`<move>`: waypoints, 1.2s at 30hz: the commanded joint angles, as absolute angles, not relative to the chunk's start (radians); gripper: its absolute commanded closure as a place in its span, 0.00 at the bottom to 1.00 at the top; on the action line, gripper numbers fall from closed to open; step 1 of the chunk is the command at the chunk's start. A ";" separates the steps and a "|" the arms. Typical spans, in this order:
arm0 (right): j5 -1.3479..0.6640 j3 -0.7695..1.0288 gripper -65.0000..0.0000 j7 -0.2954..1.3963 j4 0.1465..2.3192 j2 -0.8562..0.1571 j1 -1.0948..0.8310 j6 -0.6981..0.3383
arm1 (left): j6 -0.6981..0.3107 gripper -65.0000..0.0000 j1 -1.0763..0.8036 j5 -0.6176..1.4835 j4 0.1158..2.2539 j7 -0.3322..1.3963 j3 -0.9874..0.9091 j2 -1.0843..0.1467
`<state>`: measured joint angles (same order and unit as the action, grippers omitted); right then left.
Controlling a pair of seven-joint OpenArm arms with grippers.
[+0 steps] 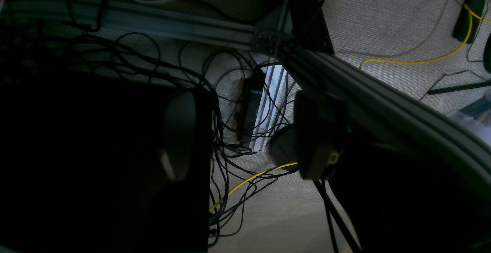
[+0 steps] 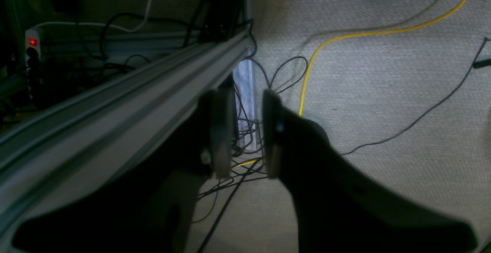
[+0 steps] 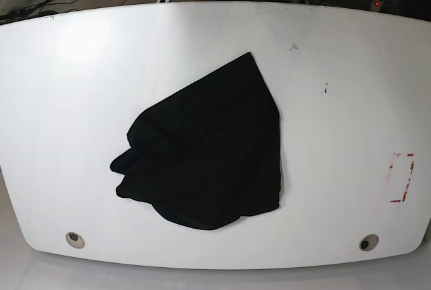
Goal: Fold the T-shirt properly
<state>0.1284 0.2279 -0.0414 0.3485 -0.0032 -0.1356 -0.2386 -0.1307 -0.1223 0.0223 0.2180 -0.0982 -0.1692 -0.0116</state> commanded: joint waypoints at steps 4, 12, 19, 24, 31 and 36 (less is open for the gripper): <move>0.131 0.228 0.81 -0.045 0.421 -0.005 -0.186 -0.243 | -0.134 0.42 -0.165 0.019 0.271 -0.105 -0.166 -0.016; 0.131 0.228 0.81 -0.038 0.559 -0.005 -0.275 -0.243 | -0.133 0.42 -0.268 0.016 0.441 -0.097 -0.166 -0.018; 0.131 0.228 0.81 -0.038 0.656 -0.005 -0.352 -0.243 | -0.131 0.43 -0.320 0.018 0.479 -0.101 -0.168 -0.045; 0.131 0.228 0.81 -0.038 0.730 -0.005 -0.414 -0.246 | -0.131 0.43 -0.380 0.018 0.549 -0.097 -0.168 -0.045; 0.131 0.228 0.81 -0.038 0.835 -0.005 -0.507 -0.248 | -0.131 0.43 -0.469 0.016 0.636 -0.097 -0.168 -0.047; 0.131 0.226 0.81 -0.038 0.918 -0.005 -0.576 -0.249 | -0.131 0.43 -0.549 0.015 0.740 -0.097 -0.166 -0.047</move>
